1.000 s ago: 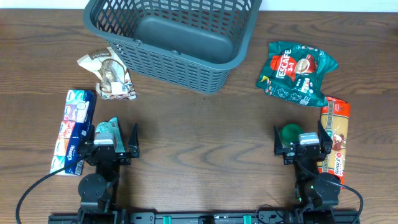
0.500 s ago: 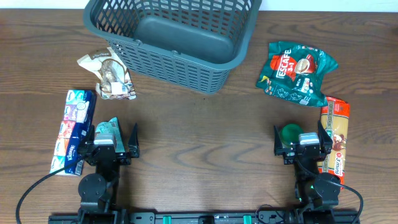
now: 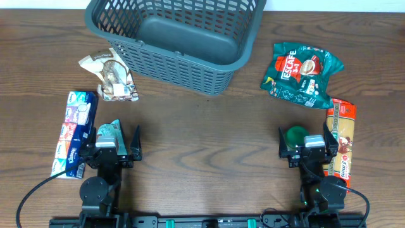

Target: Pack container

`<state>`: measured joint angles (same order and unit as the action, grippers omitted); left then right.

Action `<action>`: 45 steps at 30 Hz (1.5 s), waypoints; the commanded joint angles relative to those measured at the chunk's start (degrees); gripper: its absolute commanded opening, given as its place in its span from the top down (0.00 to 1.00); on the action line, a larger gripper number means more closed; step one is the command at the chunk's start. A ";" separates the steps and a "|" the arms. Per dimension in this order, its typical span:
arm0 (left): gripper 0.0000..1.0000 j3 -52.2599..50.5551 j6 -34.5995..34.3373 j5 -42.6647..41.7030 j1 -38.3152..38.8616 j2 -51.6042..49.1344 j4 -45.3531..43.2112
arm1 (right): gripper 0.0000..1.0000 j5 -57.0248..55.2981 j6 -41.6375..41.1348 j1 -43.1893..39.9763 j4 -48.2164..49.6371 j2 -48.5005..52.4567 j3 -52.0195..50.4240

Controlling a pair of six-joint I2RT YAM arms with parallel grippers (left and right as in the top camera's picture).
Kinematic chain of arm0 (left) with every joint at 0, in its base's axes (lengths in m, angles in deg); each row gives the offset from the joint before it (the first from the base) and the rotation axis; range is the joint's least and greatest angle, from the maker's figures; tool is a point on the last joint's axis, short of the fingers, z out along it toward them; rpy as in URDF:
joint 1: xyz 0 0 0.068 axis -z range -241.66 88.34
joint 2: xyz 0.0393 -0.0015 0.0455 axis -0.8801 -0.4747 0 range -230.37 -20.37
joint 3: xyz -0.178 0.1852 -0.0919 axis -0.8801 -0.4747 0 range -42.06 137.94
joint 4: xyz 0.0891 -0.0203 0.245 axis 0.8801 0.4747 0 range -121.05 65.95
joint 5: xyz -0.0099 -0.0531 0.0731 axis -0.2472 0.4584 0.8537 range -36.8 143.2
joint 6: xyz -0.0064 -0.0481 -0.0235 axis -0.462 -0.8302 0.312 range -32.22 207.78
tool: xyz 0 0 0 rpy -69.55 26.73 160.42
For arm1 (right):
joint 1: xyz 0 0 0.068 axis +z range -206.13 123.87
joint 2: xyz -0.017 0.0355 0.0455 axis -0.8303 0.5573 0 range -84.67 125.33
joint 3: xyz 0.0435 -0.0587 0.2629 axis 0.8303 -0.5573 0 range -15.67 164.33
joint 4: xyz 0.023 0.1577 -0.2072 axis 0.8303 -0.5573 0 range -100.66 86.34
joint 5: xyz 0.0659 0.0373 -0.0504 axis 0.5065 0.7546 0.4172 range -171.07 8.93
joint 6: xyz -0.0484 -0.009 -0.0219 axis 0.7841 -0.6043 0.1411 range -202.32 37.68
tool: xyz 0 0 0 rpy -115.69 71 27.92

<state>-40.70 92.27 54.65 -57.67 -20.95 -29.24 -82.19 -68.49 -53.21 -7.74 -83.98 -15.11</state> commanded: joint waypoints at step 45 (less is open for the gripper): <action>0.01 93.50 -9.46 -10.25 0.37 -70.62 57.53 | 0.01 12.52 -24.41 -0.33 -61.79 68.54 86.95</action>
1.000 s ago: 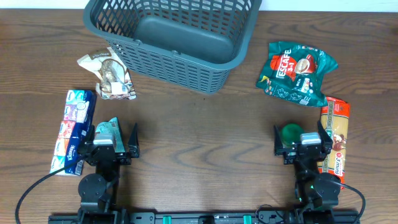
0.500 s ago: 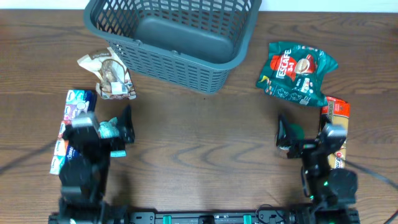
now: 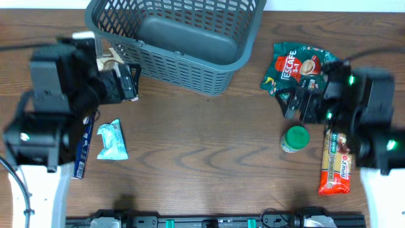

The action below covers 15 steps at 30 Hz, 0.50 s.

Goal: Pack container
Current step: 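Reach both grippers to the grey basket's left and right rims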

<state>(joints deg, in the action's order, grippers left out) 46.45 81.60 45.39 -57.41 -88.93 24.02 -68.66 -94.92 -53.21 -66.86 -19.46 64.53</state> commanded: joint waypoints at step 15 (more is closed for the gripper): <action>0.43 8.11 2.01 2.23 0.13 -5.88 8.94 | 0.99 -0.63 5.55 0.35 -1.07 10.69 9.94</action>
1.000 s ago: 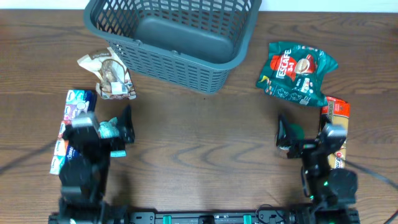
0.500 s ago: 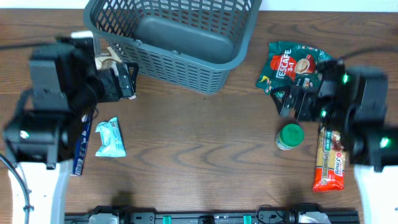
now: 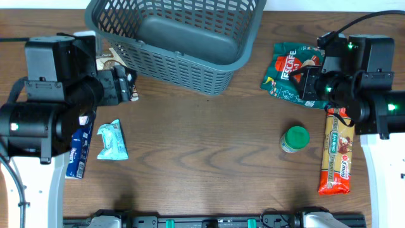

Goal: Pack container
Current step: 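Reach both grippers to the grey basket's left and right rims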

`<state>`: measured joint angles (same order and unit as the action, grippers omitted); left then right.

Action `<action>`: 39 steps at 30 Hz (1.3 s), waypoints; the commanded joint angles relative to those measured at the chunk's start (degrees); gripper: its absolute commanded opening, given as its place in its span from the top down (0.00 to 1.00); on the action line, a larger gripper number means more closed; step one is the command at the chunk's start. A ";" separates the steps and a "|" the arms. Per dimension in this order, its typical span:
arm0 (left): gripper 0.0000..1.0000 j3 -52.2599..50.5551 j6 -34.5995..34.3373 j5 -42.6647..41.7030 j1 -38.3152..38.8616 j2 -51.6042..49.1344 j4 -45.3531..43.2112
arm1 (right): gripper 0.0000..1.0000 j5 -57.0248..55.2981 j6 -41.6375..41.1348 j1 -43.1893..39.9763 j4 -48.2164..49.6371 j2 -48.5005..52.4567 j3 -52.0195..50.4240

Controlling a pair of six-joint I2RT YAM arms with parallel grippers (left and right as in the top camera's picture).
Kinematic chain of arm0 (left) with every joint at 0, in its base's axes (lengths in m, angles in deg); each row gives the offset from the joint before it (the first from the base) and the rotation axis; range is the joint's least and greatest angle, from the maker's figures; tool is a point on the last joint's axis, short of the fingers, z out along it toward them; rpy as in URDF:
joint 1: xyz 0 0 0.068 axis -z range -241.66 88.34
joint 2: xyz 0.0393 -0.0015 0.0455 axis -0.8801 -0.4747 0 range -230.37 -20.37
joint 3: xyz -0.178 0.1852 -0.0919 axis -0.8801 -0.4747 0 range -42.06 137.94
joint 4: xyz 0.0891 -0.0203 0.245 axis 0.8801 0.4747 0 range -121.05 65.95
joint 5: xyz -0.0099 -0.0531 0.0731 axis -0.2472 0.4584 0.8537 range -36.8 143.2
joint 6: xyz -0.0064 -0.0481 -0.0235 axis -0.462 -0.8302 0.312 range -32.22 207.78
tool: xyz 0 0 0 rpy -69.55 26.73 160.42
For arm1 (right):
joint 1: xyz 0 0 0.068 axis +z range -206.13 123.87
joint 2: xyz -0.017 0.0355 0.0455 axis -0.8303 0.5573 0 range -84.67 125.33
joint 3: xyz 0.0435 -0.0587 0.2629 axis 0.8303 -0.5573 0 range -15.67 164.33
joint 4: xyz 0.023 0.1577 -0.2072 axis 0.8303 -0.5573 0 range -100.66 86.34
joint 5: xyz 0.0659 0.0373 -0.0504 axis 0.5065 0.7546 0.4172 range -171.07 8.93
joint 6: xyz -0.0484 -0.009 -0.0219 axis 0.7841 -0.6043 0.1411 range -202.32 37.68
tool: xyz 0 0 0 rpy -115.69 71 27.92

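Note:
The grey mesh basket (image 3: 190, 60) stands at the back centre, nothing showing inside it. My left gripper (image 3: 124, 85) hovers open over a clear snack bag (image 3: 109, 58) left of the basket, which it partly hides. My right gripper (image 3: 306, 83) hovers open over the green Nescafe bag (image 3: 285, 66) right of the basket. A teal packet (image 3: 112, 140) and a blue-and-white box (image 3: 77, 152), partly under the left arm, lie at the left. A green-lidded jar (image 3: 295, 139) and a red-orange pasta pack (image 3: 336, 155) lie at the right.
The brown wooden table (image 3: 202, 158) carries everything. Both arms' white links reach in from the front corners, and the left arm's bulky wrist covers the table's left edge area. The basket's near wall stands between the two grippers.
The left gripper shifted slightly left and down, staying over the snack bag. The right gripper moved up and a little right, now over the Nescafe bag. No object moved.
Both arms first sat folded at the front edge, grippers open, the left over the teal packet, the right over the jar. Later they were raised and reached back toward the snack bag and the Nescafe bag. Now each hovers over its bag, holding nothing.

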<state>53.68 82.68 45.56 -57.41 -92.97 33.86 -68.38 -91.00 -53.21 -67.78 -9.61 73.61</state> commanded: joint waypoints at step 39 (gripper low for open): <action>0.95 12.13 12.79 5.73 1.68 -28.33 -15.54 | 0.99 -5.01 16.09 27.50 8.20 11.06 0.87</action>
<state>64.70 93.95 50.63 -55.86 -120.44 18.69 -73.14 -75.77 -26.26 -59.67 -0.03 73.63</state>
